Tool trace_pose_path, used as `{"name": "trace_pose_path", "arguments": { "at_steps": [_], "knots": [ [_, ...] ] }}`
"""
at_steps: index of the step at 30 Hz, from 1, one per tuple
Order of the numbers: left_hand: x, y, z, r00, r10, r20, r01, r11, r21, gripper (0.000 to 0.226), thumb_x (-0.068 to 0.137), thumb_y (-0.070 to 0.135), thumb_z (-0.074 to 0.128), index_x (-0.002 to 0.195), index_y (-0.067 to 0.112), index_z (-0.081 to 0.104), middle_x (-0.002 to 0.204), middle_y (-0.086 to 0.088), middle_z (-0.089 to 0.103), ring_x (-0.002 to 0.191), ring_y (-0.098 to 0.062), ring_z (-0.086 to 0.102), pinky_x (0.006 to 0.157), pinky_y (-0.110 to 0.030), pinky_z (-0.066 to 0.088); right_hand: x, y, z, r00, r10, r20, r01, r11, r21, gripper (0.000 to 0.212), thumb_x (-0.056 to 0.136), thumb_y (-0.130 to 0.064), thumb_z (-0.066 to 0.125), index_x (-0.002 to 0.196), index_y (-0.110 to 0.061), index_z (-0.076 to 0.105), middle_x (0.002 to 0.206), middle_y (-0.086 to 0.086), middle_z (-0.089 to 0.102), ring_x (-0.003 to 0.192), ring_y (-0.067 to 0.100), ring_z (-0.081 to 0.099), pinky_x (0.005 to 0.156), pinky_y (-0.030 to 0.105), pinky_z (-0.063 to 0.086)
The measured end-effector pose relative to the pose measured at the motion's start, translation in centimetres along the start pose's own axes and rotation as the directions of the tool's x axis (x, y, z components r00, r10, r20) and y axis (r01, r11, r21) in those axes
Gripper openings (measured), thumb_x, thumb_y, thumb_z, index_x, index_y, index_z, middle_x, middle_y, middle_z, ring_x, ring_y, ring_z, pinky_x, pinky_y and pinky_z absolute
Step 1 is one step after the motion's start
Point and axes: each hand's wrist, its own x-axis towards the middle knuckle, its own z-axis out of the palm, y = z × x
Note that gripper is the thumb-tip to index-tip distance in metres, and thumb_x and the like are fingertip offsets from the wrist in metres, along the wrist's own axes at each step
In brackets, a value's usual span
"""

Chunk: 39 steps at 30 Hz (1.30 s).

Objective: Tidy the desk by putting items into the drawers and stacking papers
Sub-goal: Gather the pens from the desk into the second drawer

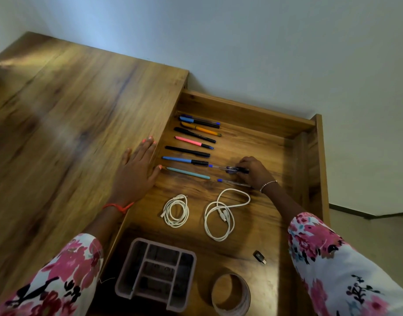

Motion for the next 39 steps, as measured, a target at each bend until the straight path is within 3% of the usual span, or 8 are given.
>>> {"name": "trace_pose_path", "arguments": {
  "at_steps": [6,10,14,19,28,35,37,39],
  "knots": [
    [0.0,0.1,-0.1,1.0,-0.003,-0.008,0.003,1.0,0.001,0.065,0.085,0.039,0.036,0.143,0.01,0.029,0.153,-0.005,0.025,0.141,-0.018,0.023,0.113,-0.043,0.012,0.8,0.0,-0.2,0.998,-0.01,0.055,0.011,1.0,-0.023,0.024,0.086,-0.009,0.057,0.108,-0.001,0.065,0.104,0.018,0.06,0.103,0.029,0.048,0.082,0.029,0.036],
    [0.1,0.0,0.0,1.0,-0.003,-0.011,0.003,1.0,0.007,0.064,0.086,0.039,0.037,0.143,0.01,0.03,0.152,-0.005,0.025,0.14,-0.019,0.024,0.113,-0.044,0.014,1.6,0.0,-1.5,0.999,-0.008,-0.034,0.009,0.999,0.033,0.022,0.085,0.0,0.056,0.104,0.004,0.066,0.097,0.023,0.063,0.092,0.033,0.057,0.075,0.024,0.036],
    [0.1,0.0,0.0,1.0,-0.01,-0.01,0.01,1.0,0.009,0.064,0.086,0.039,0.036,0.143,0.011,0.03,0.152,-0.005,0.025,0.14,-0.018,0.024,0.113,-0.044,0.014,3.2,1.0,-2.3,0.997,0.065,0.031,-0.064,0.997,-0.044,0.023,0.087,-0.001,0.052,0.106,0.005,0.065,0.104,0.025,0.061,0.101,0.036,0.054,0.086,0.034,0.039],
    [0.0,0.0,0.0,1.0,-0.016,-0.008,0.016,1.0,0.009,0.064,0.086,0.041,0.035,0.143,0.012,0.029,0.153,-0.004,0.025,0.14,-0.017,0.023,0.113,-0.041,0.012,3.9,1.5,-1.9,0.984,0.138,0.108,-0.126,0.986,-0.11,0.029,0.088,-0.006,0.055,0.116,-0.002,0.062,0.114,0.021,0.056,0.111,0.033,0.049,0.092,0.032,0.038],
    [0.1,-0.1,0.2,1.0,-0.012,-0.015,0.012,0.999,0.03,0.069,0.084,0.049,0.025,0.142,0.012,0.033,0.151,-0.004,0.028,0.139,-0.017,0.027,0.111,-0.044,0.019,5.3,1.6,-2.3,0.984,0.171,-0.046,-0.174,0.982,-0.067,0.03,0.094,-0.008,0.044,0.12,-0.005,0.058,0.108,0.023,0.053,0.102,0.036,0.051,0.084,0.035,0.041],
    [0.1,0.0,0.0,1.0,-0.017,-0.024,0.017,1.0,0.006,0.069,0.083,0.048,0.026,0.141,0.012,0.034,0.151,-0.004,0.029,0.139,-0.017,0.028,0.112,-0.045,0.019,6.5,0.6,-1.4,0.979,0.2,-0.03,-0.202,0.975,-0.095,0.038,0.092,-0.008,0.048,0.13,-0.008,0.048,0.119,0.022,0.046,0.114,0.035,0.042,0.095,0.04,0.039],
    [0.1,0.0,0.0,1.0,-0.02,-0.024,0.02,1.0,0.002,0.068,0.084,0.048,0.027,0.141,0.012,0.033,0.151,-0.004,0.029,0.139,-0.018,0.028,0.112,-0.045,0.019,5.9,0.2,-1.3,0.98,0.167,-0.111,-0.17,0.985,-0.024,0.038,0.087,-0.002,0.053,0.124,-0.01,0.055,0.115,0.018,0.049,0.111,0.031,0.045,0.095,0.039,0.04],
    [0.0,0.0,0.0,1.0,-0.021,-0.023,0.021,1.0,0.003,0.068,0.084,0.047,0.028,0.141,0.012,0.034,0.151,-0.005,0.03,0.138,-0.019,0.029,0.111,-0.046,0.02,4.8,-0.3,-1.6,0.984,0.104,-0.143,-0.095,0.993,0.072,0.031,0.081,0.0,0.06,0.111,-0.007,0.065,0.108,0.015,0.055,0.101,0.026,0.049,0.086,0.027,0.039]
  ]
}}
